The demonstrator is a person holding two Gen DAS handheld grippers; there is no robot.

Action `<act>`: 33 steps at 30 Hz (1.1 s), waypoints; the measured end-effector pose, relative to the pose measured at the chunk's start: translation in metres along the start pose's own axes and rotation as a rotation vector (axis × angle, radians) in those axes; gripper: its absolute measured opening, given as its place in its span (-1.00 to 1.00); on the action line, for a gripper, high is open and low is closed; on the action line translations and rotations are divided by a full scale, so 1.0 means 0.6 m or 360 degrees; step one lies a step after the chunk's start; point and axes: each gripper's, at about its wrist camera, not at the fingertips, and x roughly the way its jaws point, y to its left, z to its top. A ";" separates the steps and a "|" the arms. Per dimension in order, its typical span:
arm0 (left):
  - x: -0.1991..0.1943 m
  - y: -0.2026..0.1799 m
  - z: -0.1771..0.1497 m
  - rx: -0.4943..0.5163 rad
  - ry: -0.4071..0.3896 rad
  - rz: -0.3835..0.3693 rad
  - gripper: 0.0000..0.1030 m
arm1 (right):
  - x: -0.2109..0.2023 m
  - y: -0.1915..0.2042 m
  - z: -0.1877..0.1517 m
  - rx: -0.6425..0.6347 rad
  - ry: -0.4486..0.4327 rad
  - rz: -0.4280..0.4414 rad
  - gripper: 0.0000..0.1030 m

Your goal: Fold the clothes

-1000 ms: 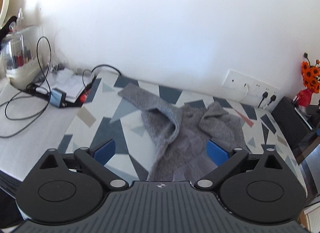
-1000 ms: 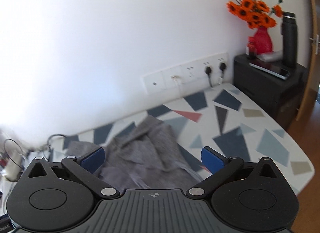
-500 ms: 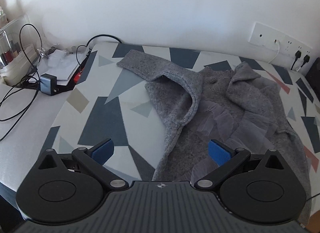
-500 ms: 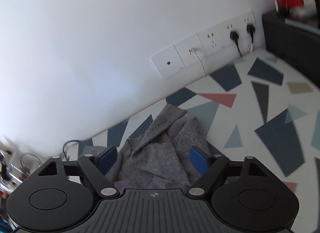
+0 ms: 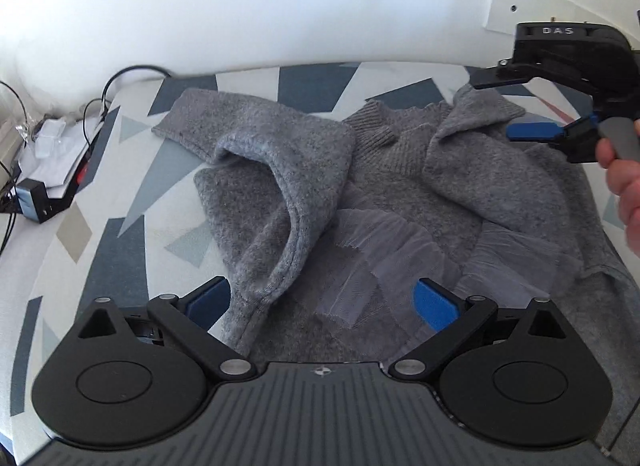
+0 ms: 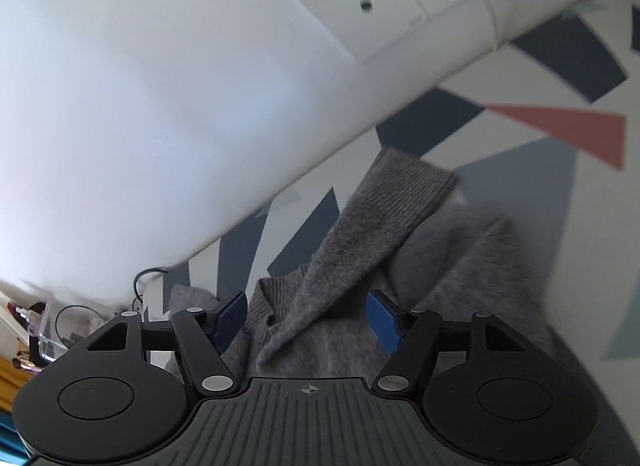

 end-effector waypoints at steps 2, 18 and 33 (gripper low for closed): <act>0.016 0.007 -0.006 -0.0022 0.0043 0.0050 0.94 | 0.035 -0.008 -0.001 0.0045 0.0032 0.0002 0.21; 0.060 0.068 -0.033 -0.0243 0.0246 -0.0034 1.00 | -0.198 -0.123 -0.011 0.0189 -0.0717 -0.0241 -0.94; 0.067 0.062 -0.025 -0.0175 0.0214 -0.0067 1.00 | -0.460 -0.274 -0.128 0.0362 -0.1196 -0.0980 -0.94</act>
